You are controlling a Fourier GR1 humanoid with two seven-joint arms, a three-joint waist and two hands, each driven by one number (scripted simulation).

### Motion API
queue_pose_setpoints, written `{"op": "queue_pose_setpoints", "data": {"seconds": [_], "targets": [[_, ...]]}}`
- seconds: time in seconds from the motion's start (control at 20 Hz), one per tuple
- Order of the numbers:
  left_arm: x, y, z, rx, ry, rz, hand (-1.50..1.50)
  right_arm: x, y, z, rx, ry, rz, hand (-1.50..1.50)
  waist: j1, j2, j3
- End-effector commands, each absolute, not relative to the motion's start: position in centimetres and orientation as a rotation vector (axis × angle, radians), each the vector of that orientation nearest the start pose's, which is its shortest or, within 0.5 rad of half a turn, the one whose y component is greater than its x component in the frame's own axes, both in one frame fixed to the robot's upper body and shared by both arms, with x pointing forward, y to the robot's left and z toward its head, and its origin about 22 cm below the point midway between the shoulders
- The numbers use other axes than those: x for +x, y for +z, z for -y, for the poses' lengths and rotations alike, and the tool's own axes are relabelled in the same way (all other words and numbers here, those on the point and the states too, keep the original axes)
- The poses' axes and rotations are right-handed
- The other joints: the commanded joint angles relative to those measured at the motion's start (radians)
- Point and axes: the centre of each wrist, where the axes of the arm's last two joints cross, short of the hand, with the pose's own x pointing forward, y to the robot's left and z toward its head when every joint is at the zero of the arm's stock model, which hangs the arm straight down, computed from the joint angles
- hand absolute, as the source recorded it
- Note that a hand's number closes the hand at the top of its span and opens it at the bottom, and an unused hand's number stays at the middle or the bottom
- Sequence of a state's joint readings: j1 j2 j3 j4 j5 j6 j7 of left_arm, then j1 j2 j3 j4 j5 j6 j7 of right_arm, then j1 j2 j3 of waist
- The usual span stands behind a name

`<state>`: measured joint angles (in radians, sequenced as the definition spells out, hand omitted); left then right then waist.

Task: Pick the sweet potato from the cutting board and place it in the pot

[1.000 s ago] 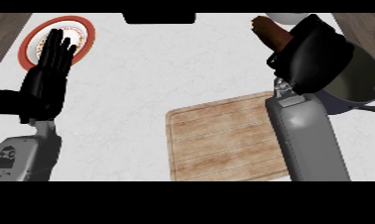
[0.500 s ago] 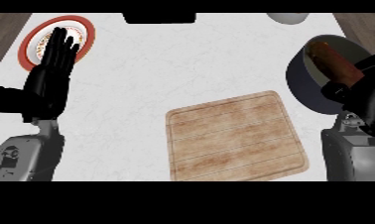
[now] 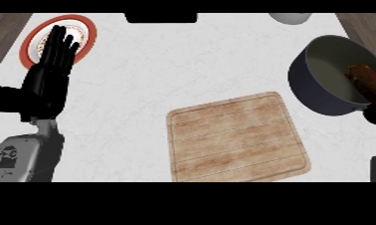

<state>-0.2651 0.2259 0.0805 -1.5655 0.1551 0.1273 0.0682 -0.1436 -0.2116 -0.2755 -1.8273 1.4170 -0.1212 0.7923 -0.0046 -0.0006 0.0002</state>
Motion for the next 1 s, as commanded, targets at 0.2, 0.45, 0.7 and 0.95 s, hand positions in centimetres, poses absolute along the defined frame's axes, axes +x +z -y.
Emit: {"op": "queue_pose_setpoints", "data": {"seconds": [0.2, 0.45, 0.7, 0.95], "targets": [[30.3, 8.1, -27.3, 0.114, 0.06, 1.753, 0.0, 25.6, 7.7, 36.7, -1.693, 0.126, 0.787, 1.5, 0.005, 0.001, 0.0], [30.2, 7.1, -27.0, 0.094, 0.051, 1.754, 0.0, 26.1, 5.1, 38.1, -1.413, -0.044, 0.791, -1.5, 0.006, 0.003, 0.001], [30.6, 8.0, -27.1, 0.099, 0.04, 1.752, 0.0, 27.4, 4.5, 39.9, -1.332, 0.068, 0.928, -1.5, 0.012, 0.003, 0.001], [30.4, 7.9, -27.9, 0.1, 0.062, 1.749, 0.0, 26.1, 4.8, 39.8, -1.368, -0.014, 1.123, -1.5, 0.004, 0.0, 0.0]]}}
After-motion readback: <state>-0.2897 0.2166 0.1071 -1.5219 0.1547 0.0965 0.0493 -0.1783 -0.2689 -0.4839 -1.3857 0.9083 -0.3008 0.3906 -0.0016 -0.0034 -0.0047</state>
